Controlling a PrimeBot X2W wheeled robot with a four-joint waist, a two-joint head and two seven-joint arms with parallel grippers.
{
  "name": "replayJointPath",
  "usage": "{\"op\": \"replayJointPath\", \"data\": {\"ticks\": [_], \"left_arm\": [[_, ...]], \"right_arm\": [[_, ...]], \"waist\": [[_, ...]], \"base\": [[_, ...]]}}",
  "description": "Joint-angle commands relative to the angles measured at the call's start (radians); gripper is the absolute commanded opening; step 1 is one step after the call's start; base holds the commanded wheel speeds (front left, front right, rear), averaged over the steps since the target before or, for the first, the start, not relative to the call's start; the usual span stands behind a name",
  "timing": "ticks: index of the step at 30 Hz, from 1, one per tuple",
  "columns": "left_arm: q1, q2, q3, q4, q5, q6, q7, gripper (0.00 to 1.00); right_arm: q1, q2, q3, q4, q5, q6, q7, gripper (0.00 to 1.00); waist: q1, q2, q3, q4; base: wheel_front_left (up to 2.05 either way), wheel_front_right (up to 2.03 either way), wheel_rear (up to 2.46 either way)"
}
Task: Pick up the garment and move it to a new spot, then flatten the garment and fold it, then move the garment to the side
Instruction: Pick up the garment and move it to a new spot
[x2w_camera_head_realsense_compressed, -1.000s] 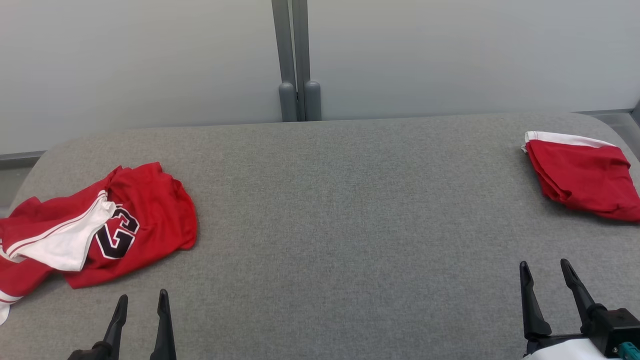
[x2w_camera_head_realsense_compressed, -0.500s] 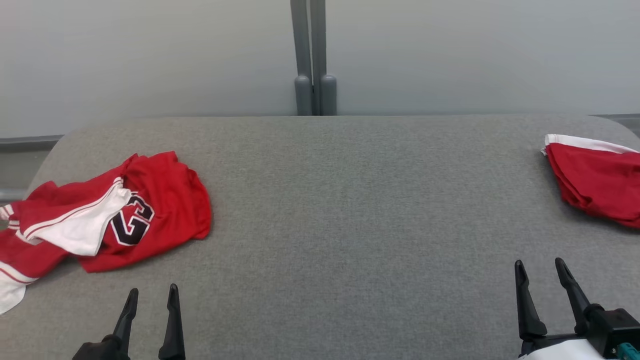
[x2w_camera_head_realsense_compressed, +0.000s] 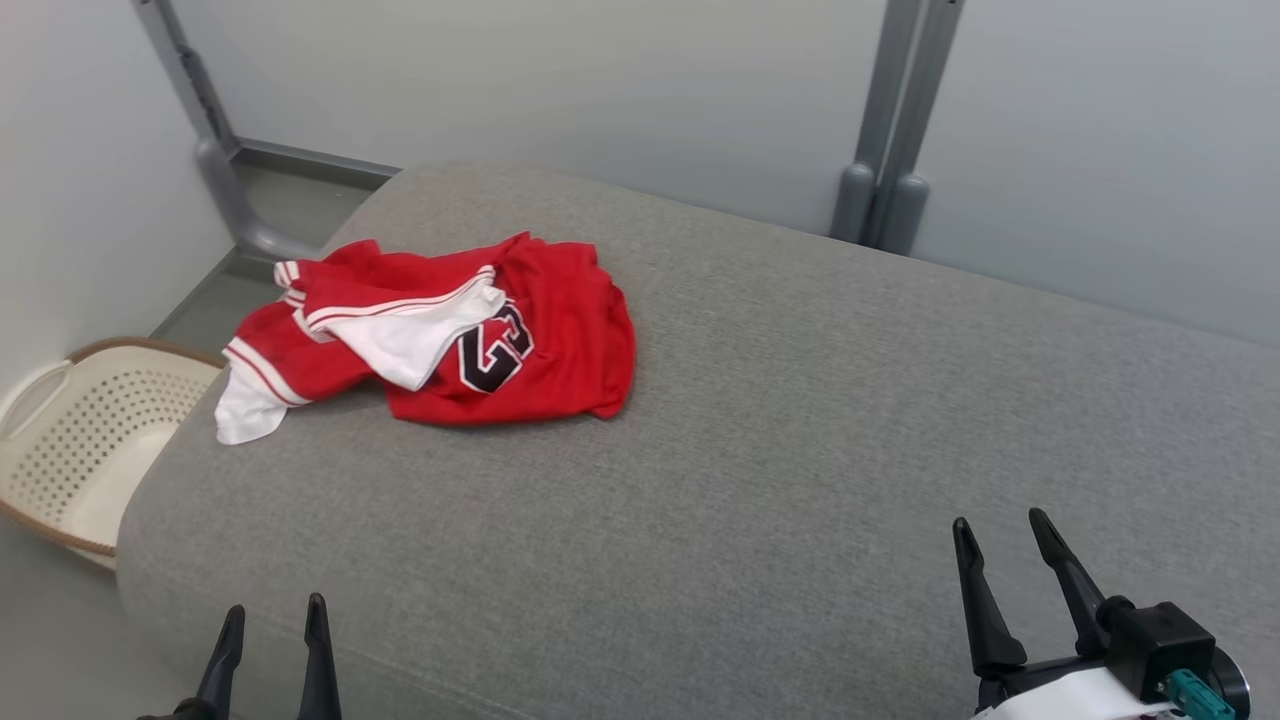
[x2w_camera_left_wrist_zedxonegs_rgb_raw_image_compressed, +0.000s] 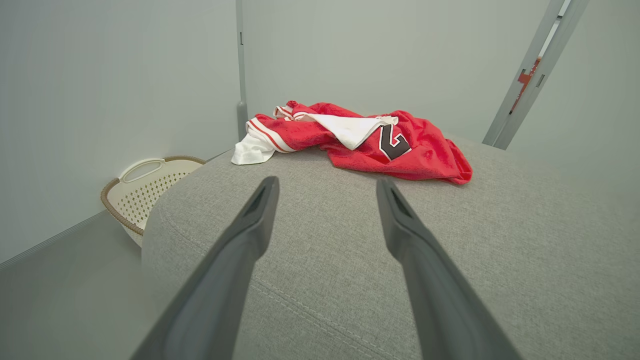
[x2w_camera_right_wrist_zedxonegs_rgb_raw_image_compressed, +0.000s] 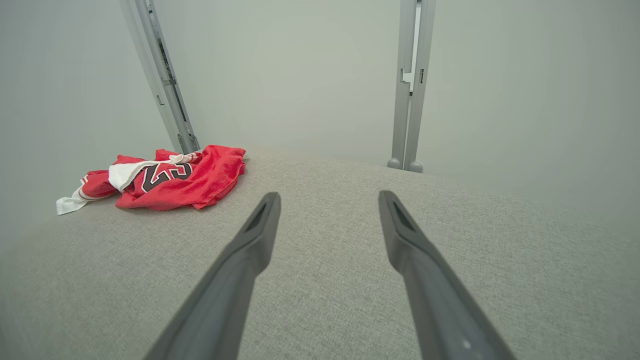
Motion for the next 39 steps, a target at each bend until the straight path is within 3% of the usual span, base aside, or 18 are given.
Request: {"op": "replayJointPath", "data": {"ticks": [1, 6, 10, 23, 31, 39], "left_arm": [[0.001, 0.002, -0.006, -0.004, 0.003, 0.0, 0.0, 1.0], [-0.062, 0.031, -0.05, 0.01, -0.03, 0.0, 0.0, 1.0], [-0.18, 0.082, -0.117, 0.077, -0.075, 0.0, 0.0, 1.0], [-0.75, 0.27, -0.434, 0.433, -0.403, 0.0, 0.142, 1.0], [-0.943, 0.335, -0.534, 0.642, -0.551, 0.0, 0.165, 1.0], [-0.979, 0.365, -0.574, 0.846, -0.615, 0.0, 0.154, 1.0]], "right_arm": [[-0.001, -0.003, -0.001, 0.007, 0.011, -0.001, -0.003, 1.0], [-0.002, -0.004, -0.003, 0.005, -0.005, -0.001, -0.003, 1.0], [-0.054, -0.004, -0.008, -0.006, -0.058, -0.001, -0.003, 1.0], [-0.279, -0.042, -0.006, -0.032, -0.142, -0.001, -0.003, 1.0], [-0.352, -0.045, 0.015, -0.024, -0.144, -0.001, -0.003, 1.0], [-0.352, -0.033, 0.018, -0.005, -0.133, -0.001, -0.003, 1.0]], "waist": [[0.0001, 0.0, 0.001, 0.091], [0.0001, 0.0, 0.057, 0.043], [0.0001, 0.0, 0.171, -0.022], [0.0001, 0.0, 0.544, -0.221], [0.0001, 0.0, 0.61, -0.291], [0.0001, 0.0, 0.577, -0.311]], "base": [[0.0, 0.0, 0.0], [0.0, 0.0, 0.0], [0.0, 0.0, 0.0], [0.0, 0.0, 0.0], [0.0, 0.0, 0.0], [0.0, 0.0, 0.0]]}}
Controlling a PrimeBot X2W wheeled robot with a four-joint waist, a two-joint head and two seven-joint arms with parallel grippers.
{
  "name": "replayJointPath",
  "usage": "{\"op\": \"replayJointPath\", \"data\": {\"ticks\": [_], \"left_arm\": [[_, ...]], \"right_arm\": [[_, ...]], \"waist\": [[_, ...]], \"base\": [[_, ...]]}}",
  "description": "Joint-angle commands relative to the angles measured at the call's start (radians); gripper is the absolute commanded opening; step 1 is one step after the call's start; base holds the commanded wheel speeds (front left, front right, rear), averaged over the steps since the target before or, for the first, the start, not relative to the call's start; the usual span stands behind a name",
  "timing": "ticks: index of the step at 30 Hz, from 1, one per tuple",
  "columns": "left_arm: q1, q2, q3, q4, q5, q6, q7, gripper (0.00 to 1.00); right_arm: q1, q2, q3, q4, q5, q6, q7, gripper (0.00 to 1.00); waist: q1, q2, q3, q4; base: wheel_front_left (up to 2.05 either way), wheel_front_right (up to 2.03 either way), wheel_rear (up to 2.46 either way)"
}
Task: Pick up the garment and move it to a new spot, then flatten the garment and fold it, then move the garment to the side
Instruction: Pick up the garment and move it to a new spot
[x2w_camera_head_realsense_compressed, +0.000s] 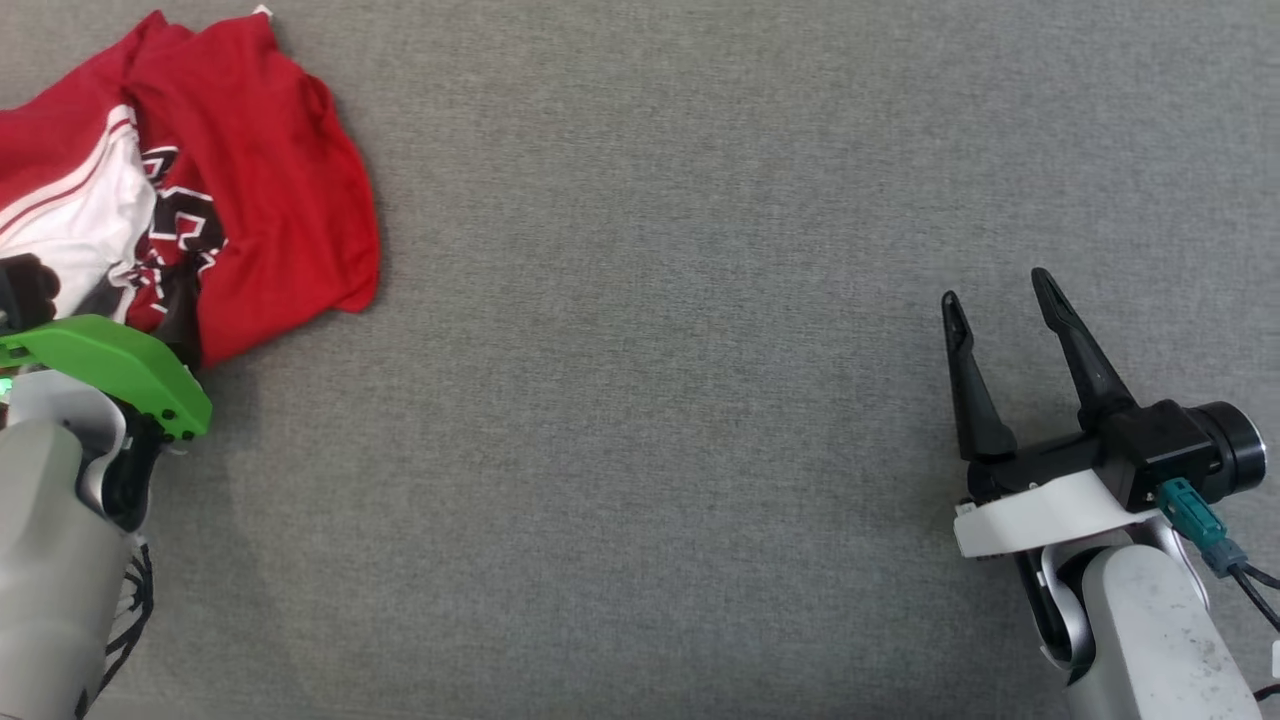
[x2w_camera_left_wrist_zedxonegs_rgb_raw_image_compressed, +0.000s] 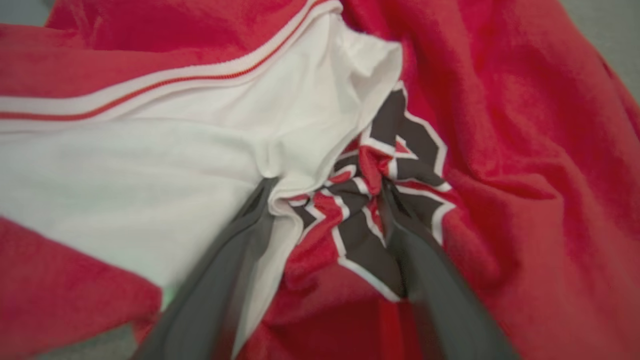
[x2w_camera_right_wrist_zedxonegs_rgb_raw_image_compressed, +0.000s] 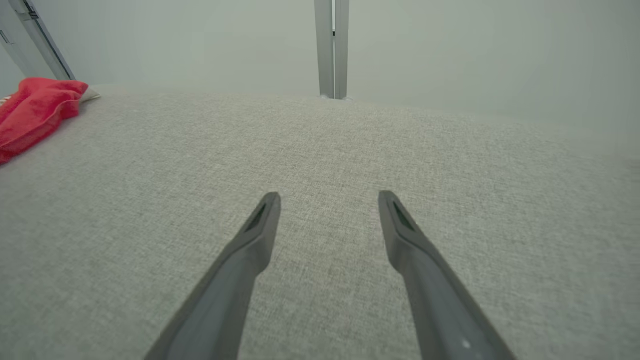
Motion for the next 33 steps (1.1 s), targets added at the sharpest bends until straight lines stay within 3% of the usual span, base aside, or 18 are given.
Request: {"op": "replayJointPath", "data": {"ticks": [1, 2, 3, 10, 17, 20, 27, 31, 33], "left_arm": [[0.01, -0.005, -0.019, 0.03, -0.015, 0.0, 0.017, 0.47], [0.019, -0.005, -0.025, 0.042, -0.022, 0.0, 0.021, 0.31], [0.031, -0.004, -0.04, 0.045, -0.029, 0.0, 0.031, 0.0], [0.088, 0.057, -0.129, -0.073, -0.066, -0.005, 0.019, 0.0], [0.126, 0.147, -0.164, -0.329, -0.068, 0.005, 0.008, 0.0], [0.162, 0.16, -0.181, -0.514, -0.057, 0.037, 0.036, 0.0], [0.261, 0.213, -0.234, -1.051, -0.048, 0.16, 0.174, 0.0], [0.253, 0.181, -0.277, -1.244, -0.045, 0.2, 0.239, 0.0], [0.238, 0.154, -0.302, -1.286, -0.053, 0.198, 0.266, 0.0]], "right_arm": [[-0.007, 0.004, 0.0, 0.004, 0.008, -0.001, -0.003, 1.0], [-0.003, 0.005, -0.002, 0.006, 0.009, -0.001, -0.003, 1.0], [0.002, 0.006, -0.002, 0.009, 0.011, -0.001, -0.003, 1.0], [0.045, 0.017, -0.022, 0.019, 0.032, -0.001, -0.003, 1.0], [0.118, 0.03, -0.048, 0.028, 0.065, -0.001, -0.003, 1.0], [0.142, 0.031, -0.052, 0.025, 0.079, -0.001, -0.003, 1.0], [0.168, 0.032, -0.051, 0.012, 0.126, -0.001, -0.003, 1.0], [0.169, 0.032, -0.058, 0.003, 0.145, -0.001, -0.003, 1.0], [0.169, 0.033, -0.056, 0.001, 0.155, -0.001, -0.003, 1.0]], "waist": [[-0.0002, -0.0001, 0.039, -0.063], [-0.0002, -0.0001, 0.03, -0.063], [-0.0002, -0.0001, 0.018, -0.061], [-0.0002, -0.0001, -0.085, -0.039], [-0.0002, -0.0001, -0.215, -0.021], [-0.0002, -0.0001, -0.258, -0.029], [-0.0002, -0.0001, -0.313, -0.088], [-0.0002, -0.0001, -0.316, -0.138], [-0.0002, -0.0001, -0.315, -0.168]], "base": [[0.0, 0.0, 0.0], [0.0, 0.0, 0.0], [0.0, 0.0, 0.0], [0.0, 0.0, 0.0], [0.0, 0.0, 0.0], [0.0, 0.0, 0.0], [0.0, 0.0, 0.0], [0.0, 0.0, 0.0], [0.0, 0.0, 0.0]]}}
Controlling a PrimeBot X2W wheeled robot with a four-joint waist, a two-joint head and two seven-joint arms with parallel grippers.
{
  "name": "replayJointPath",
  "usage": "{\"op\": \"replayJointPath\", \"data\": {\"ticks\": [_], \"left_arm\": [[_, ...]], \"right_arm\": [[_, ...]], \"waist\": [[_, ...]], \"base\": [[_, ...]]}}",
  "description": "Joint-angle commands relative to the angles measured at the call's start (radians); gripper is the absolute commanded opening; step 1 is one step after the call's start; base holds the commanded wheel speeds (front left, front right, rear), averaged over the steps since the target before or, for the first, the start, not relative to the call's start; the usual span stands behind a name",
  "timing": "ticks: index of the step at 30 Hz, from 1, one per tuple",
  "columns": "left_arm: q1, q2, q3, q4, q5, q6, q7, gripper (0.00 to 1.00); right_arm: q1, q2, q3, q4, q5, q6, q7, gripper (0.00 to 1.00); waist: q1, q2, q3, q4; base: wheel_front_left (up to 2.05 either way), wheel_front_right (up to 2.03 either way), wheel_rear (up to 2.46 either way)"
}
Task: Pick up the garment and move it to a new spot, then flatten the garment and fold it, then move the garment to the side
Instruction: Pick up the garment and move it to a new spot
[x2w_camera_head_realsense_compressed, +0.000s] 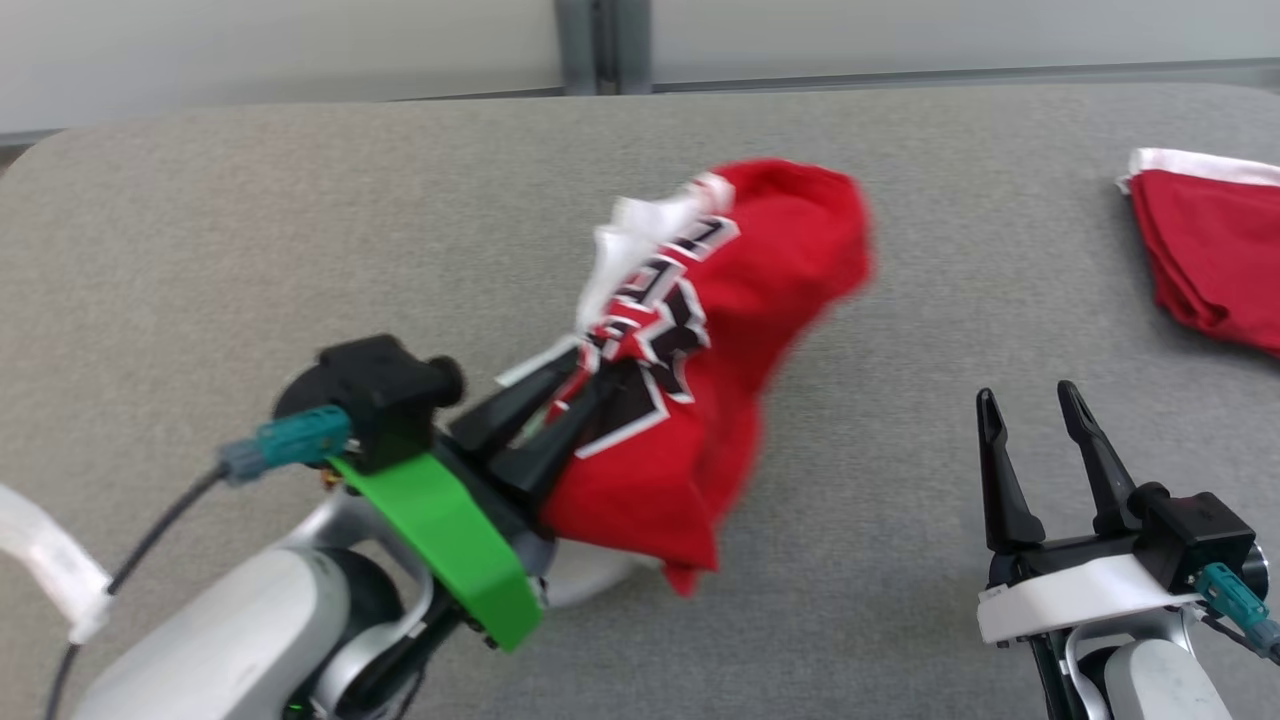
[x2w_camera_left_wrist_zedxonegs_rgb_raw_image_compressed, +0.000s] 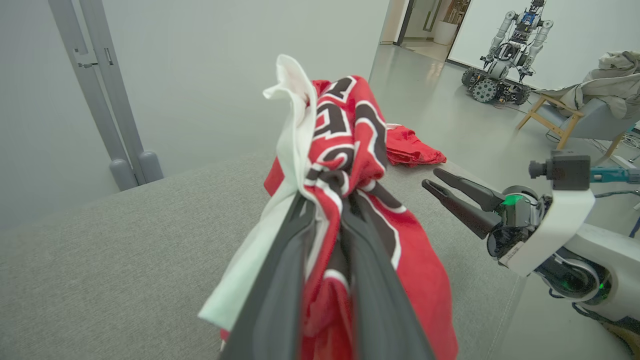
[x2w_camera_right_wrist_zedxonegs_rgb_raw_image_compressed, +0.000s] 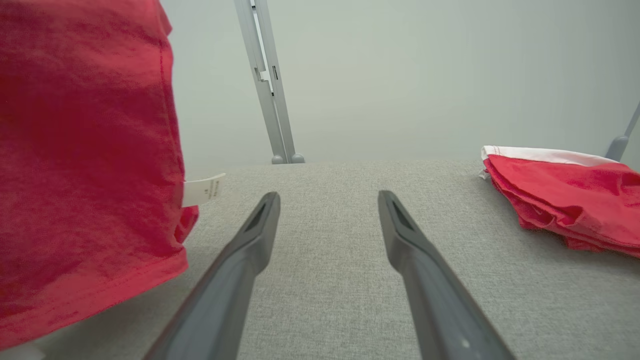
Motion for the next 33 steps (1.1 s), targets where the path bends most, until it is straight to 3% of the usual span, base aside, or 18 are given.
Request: {"op": "replayJointPath", "data": {"ticks": [1, 4, 8, 12, 17, 18, 19, 20, 21, 25, 28, 33], "left_arm": [[-0.021, -0.021, -0.016, -0.008, -0.009, -0.002, 0.014, 0.0], [-0.031, -0.084, -0.044, 0.017, -0.03, -0.012, 0.021, 0.0], [-0.053, -0.149, -0.072, 0.16, -0.021, -0.023, 0.015, 0.0], [-0.067, -0.186, -0.1, 0.367, 0.009, -0.034, -0.007, 0.0], [-0.043, -0.247, -0.146, 0.655, 0.039, -0.091, -0.081, 0.0], [-0.042, -0.257, -0.151, 0.703, 0.052, -0.102, -0.111, 0.05], [-0.04, -0.271, -0.15, 0.758, 0.063, -0.11, -0.155, 0.42], [-0.035, -0.283, -0.149, 0.8, 0.063, -0.115, -0.187, 0.65], [-0.032, -0.302, -0.147, 0.842, 0.066, -0.121, -0.226, 1.0], [-0.029, -0.355, -0.099, 0.918, 0.066, -0.118, -0.368, 1.0], [0.005, -0.369, -0.035, 0.907, 0.076, -0.092, -0.402, 1.0], [0.155, -0.361, 0.149, 0.722, 0.191, -0.023, -0.406, 1.0]], "right_arm": [[0.006, -0.001, 0.004, -0.003, 0.01, -0.001, -0.003, 1.0], [0.004, 0.0, 0.009, -0.002, 0.025, -0.001, -0.003, 1.0], [0.009, 0.0, 0.015, 0.003, 0.048, -0.001, -0.003, 1.0], [0.018, 0.0, 0.032, 0.007, 0.061, -0.001, -0.003, 1.0], [0.029, 0.0, 0.042, 0.016, 0.065, -0.001, -0.003, 1.0], [0.029, 0.0, 0.043, 0.017, 0.062, -0.001, -0.003, 1.0], [0.029, 0.0, 0.047, 0.02, 0.057, -0.001, -0.003, 1.0], [0.026, 0.0, 0.048, 0.022, 0.053, -0.001, -0.003, 1.0], [0.022, -0.001, 0.044, 0.021, 0.049, -0.001, -0.003, 1.0], [0.026, 0.0, 0.023, 0.015, 0.031, -0.001, -0.003, 1.0], [0.04, -0.001, 0.005, 0.015, 0.004, -0.001, -0.003, 1.0], [0.053, -0.001, -0.03, -0.002, -0.047, -0.001, -0.003, 1.0]], "waist": [[0.0, -0.0001, -0.005, -0.077], [0.0, -0.0001, 0.002, -0.124], [0.0, -0.0001, 0.01, -0.178], [0.0, -0.0001, 0.016, -0.215], [0.0, -0.0001, 0.018, -0.222], [0.0, -0.0001, 0.018, -0.22], [0.0, -0.0001, 0.017, -0.216], [0.0, -0.0001, 0.015, -0.212], [0.0, -0.0001, 0.011, -0.206], [0.0, -0.0001, -0.018, -0.164], [0.0, -0.0001, -0.05, -0.131], [0.0, -0.0001, -0.106, -0.079]], "base": [[0.0, 0.0, 0.0], [0.0, 0.0, 0.0], [0.0, 0.0, 0.0], [0.0, 0.0, 0.0], [0.0, 0.0, 0.0], [0.0, 0.0, 0.0], [0.0, 0.0, 0.0], [0.0, 0.0, 0.0], [0.0, 0.0, 0.0], [0.0, 0.0, 0.0], [0.0, 0.0, 0.0], [0.0, 0.0, 0.0]]}}
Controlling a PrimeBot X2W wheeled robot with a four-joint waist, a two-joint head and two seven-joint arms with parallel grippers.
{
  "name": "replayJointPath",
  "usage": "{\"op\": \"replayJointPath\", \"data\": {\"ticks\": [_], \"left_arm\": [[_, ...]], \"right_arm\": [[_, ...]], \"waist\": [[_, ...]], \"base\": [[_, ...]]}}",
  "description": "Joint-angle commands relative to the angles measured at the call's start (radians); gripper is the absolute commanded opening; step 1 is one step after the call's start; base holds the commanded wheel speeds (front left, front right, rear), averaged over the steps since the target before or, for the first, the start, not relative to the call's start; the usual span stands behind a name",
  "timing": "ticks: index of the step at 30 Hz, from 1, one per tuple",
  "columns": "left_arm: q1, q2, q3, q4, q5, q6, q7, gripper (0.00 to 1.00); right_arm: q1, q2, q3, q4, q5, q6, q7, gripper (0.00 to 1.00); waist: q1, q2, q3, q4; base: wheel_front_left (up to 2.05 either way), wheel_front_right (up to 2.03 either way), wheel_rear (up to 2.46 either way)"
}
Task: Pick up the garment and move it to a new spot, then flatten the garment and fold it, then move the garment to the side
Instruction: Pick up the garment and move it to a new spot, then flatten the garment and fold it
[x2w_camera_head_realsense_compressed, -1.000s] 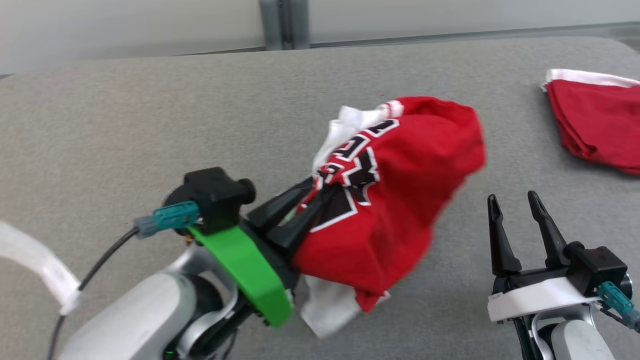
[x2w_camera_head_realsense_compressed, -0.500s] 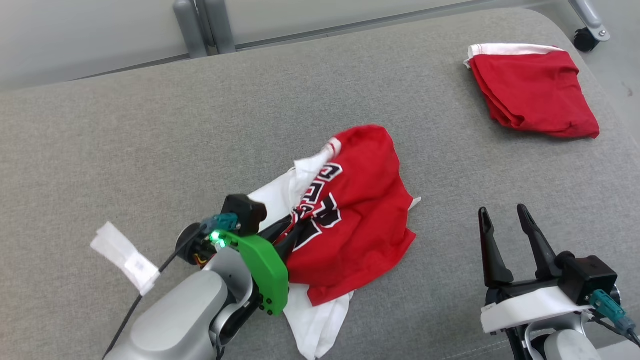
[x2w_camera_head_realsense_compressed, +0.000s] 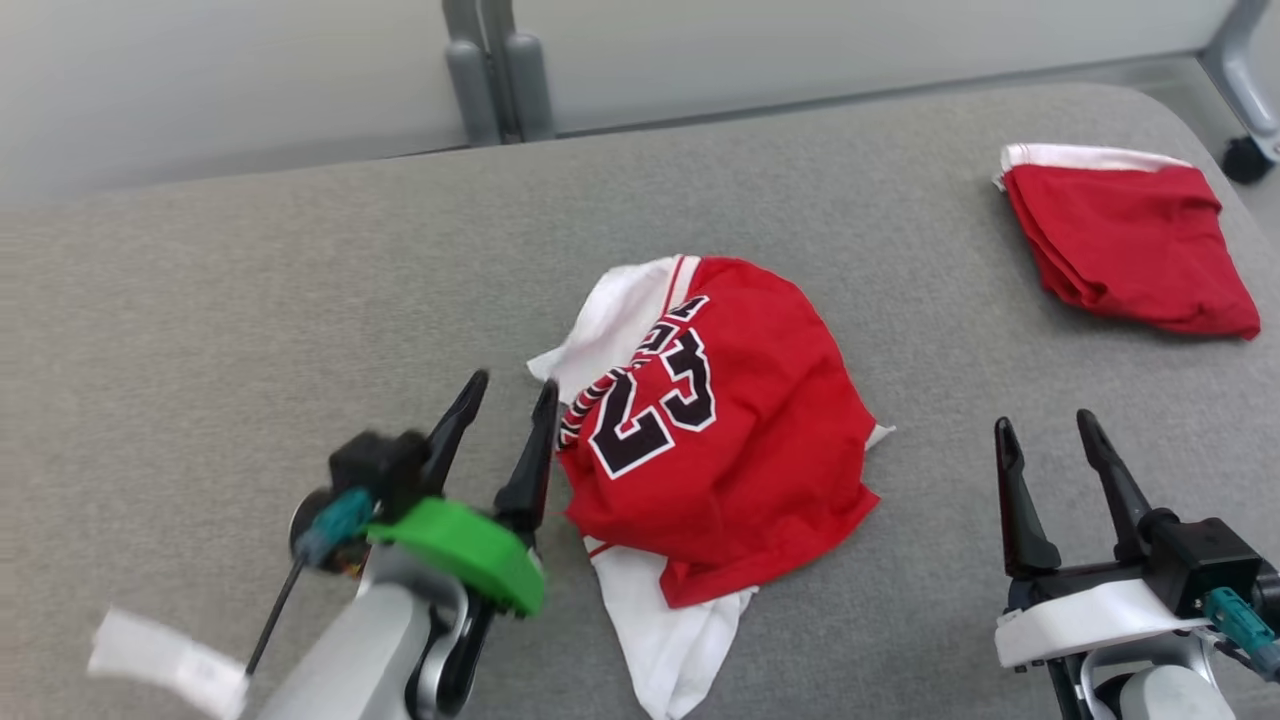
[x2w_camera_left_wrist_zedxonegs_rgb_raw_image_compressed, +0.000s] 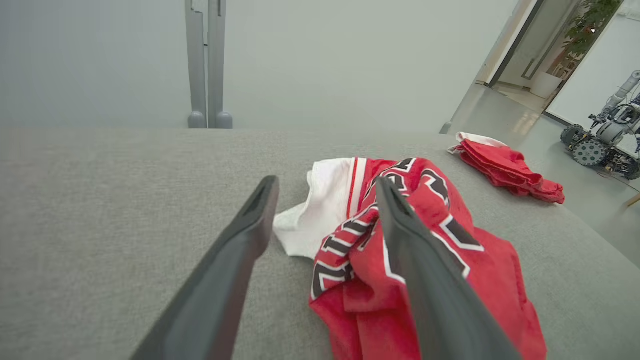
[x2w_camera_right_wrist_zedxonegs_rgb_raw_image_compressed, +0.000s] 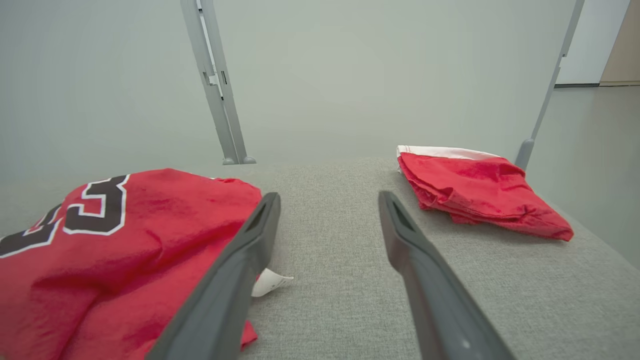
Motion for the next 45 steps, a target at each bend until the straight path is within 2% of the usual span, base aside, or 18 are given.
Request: {"op": "replayJointPath", "data": {"ticks": [1, 5, 8, 16, 21, 25, 29, 45], "left_arm": [[0.071, 0.013, 0.031, -0.031, 0.029, 0.013, -0.002, 1.0], [0.216, 0.021, 0.154, -0.157, 0.119, 0.048, -0.003, 1.0], [0.331, 0.008, 0.263, -0.217, 0.147, 0.051, -0.003, 1.0], [0.546, -0.035, 0.478, -0.273, 0.266, -0.013, -0.003, 1.0], [0.625, -0.083, 0.587, -0.267, 0.33, -0.077, -0.003, 1.0], [0.629, -0.112, 0.635, -0.26, 0.376, -0.122, -0.003, 1.0], [0.606, -0.129, 0.663, -0.256, 0.397, -0.146, -0.003, 1.0], [0.583, -0.157, 0.687, -0.276, 0.44, -0.17, -0.003, 1.0]], "right_arm": [[0.011, -0.001, -0.007, -0.007, -0.018, 0.0, -0.003, 1.0], [0.026, -0.005, -0.038, -0.015, -0.048, 0.0, -0.003, 1.0], [0.048, -0.01, -0.061, -0.014, -0.054, 0.0, -0.003, 1.0], [0.107, -0.006, -0.101, 0.005, -0.04, 0.0, -0.003, 1.0], [0.138, -0.002, -0.121, 0.026, -0.031, 0.0, -0.003, 1.0], [0.147, -0.002, -0.128, 0.032, -0.024, 0.0, -0.003, 1.0], [0.14, -0.002, -0.123, 0.035, -0.015, 0.0, -0.003, 1.0], [0.122, -0.001, -0.113, 0.042, -0.007, 0.0, -0.003, 1.0]], "waist": [[0.0, -0.0001, -0.058, 0.058], [0.0, -0.0001, -0.092, 0.103], [0.0, -0.0001, -0.118, 0.139], [0.0, -0.0001, -0.154, 0.203], [0.0, -0.0001, -0.162, 0.219], [0.0, -0.0001, -0.159, 0.225], [0.0, -0.0001, -0.154, 0.224], [0.0, -0.0001, -0.143, 0.193]], "base": [[0.0, 0.0, 0.0], [0.0, 0.0, 0.0], [0.0, 0.0, 0.0], [0.0, 0.0, 0.0], [0.0, 0.0, 0.0], [0.0, 0.0, 0.0], [0.0, 0.0, 0.0], [0.0, 0.0, 0.0]]}}
